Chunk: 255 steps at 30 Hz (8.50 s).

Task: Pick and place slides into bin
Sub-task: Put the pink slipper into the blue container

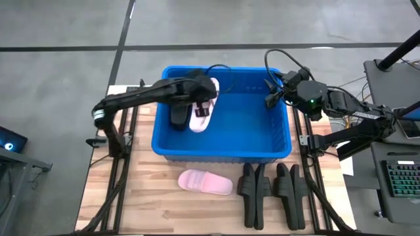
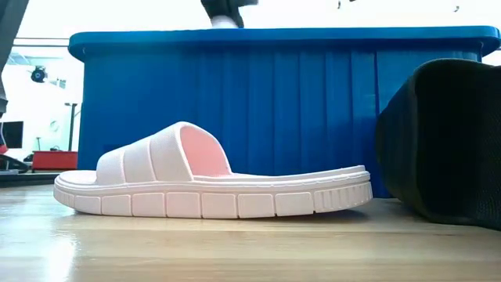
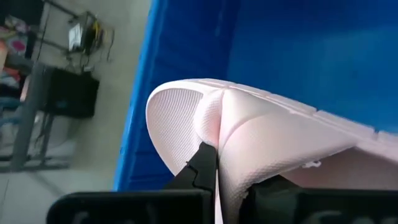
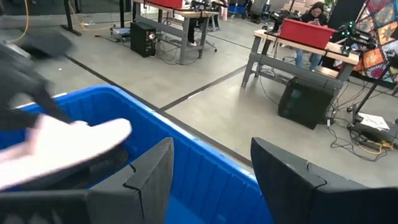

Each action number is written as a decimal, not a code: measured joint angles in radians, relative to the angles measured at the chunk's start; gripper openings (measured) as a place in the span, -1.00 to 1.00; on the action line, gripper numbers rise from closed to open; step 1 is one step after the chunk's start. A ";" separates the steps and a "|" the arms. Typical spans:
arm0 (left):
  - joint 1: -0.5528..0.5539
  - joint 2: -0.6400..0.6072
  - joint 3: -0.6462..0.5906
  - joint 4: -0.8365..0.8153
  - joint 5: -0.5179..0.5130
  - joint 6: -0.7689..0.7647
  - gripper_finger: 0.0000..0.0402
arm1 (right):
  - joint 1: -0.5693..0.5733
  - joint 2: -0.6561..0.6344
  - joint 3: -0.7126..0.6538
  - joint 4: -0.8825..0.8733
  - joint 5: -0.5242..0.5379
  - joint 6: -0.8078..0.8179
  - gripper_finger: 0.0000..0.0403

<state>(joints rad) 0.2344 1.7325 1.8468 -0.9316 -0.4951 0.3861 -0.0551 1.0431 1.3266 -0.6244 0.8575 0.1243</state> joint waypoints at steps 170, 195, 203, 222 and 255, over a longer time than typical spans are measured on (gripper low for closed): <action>-0.648 0.426 -0.037 -0.395 0.374 -2.088 0.07 | 0.000 0.027 -0.028 -0.158 -0.028 -0.027 0.02; -0.646 0.174 0.010 -0.212 0.648 -1.258 -1.00 | 0.000 0.026 -0.028 -0.161 -0.028 -0.079 0.02; -0.626 -0.021 0.017 0.413 0.523 -1.003 -1.00 | 0.000 0.026 -0.028 -0.165 -0.028 -0.108 0.02; -0.279 -0.149 -0.004 0.285 -0.167 -0.248 -1.00 | -0.004 0.026 -0.028 -0.172 -0.027 -0.100 0.02; 0.171 -0.112 -0.700 0.756 -0.117 0.175 -1.00 | -0.004 0.026 -0.028 -0.172 -0.027 -0.022 0.02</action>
<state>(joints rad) 0.4056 1.6203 1.1469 -0.1754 -0.6117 0.5607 -0.0593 1.0695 1.2987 -0.7959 0.8309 0.1022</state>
